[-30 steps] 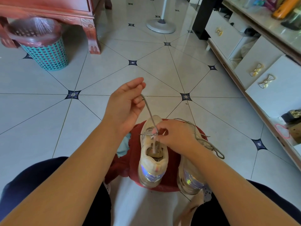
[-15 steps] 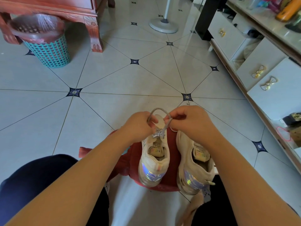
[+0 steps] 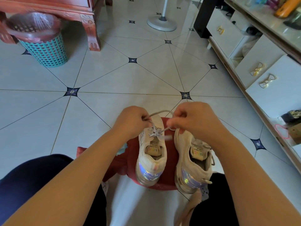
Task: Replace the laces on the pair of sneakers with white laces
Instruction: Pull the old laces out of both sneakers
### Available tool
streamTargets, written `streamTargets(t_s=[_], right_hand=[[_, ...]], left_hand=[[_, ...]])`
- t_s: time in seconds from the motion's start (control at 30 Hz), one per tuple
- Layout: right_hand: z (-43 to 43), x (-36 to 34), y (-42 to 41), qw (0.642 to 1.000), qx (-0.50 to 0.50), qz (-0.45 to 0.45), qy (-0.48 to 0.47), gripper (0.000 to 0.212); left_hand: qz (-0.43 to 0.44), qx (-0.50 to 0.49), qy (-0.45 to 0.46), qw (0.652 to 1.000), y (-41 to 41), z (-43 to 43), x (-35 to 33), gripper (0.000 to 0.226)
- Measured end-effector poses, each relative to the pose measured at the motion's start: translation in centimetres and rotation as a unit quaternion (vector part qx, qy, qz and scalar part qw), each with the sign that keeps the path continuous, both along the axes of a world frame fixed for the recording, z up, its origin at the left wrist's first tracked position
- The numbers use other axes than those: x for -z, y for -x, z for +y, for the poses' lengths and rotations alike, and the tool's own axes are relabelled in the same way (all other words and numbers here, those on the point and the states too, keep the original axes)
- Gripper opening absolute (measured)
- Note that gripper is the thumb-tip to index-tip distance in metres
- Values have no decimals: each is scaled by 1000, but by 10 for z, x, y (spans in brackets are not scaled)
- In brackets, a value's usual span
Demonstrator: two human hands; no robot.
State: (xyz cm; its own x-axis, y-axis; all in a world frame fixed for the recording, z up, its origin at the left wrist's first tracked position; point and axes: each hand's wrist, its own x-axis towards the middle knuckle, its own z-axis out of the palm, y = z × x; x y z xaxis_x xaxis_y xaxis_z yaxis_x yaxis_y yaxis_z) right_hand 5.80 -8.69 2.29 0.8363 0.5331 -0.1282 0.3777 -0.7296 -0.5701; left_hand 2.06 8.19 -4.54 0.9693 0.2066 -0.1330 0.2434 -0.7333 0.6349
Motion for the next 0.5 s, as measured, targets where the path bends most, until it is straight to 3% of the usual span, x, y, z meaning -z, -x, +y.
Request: streamTargets(t_s=[0.03, 0.1, 0.13, 0.17, 0.23, 0.37, 0.43, 0.5], right_hand=[[-1, -5, 0, 990, 34, 53, -129, 18], [-7, -18, -4, 897, 97, 162, -400, 18], [-11, -23, -6, 847, 110, 191, -484, 19], [-15, -25, -9, 819, 118, 201, -524, 19], [-15, -23, -12, 834, 125, 198, -500, 18], [-3, -1, -9, 940, 131, 128, -287, 12], [2, 12, -8, 976, 116, 74, -171, 11], [4, 22, -8, 986, 103, 75, -105, 11]], left_hand=[[3, -10, 11, 1000, 0, 2, -1, 8], [11, -21, 7, 1000, 1, 3, -2, 9], [16, -20, -3, 1000, 1, 3, -2, 10], [16, -20, -3, 1000, 2, 2, -3, 11], [-10, -33, 79, 996, 3, 0, -6, 9], [-39, -79, 372, 924, 8, -1, -25, 2], [-42, -89, 371, 923, 9, 1, -28, 4], [-40, -79, 219, 972, 8, 3, -24, 10]])
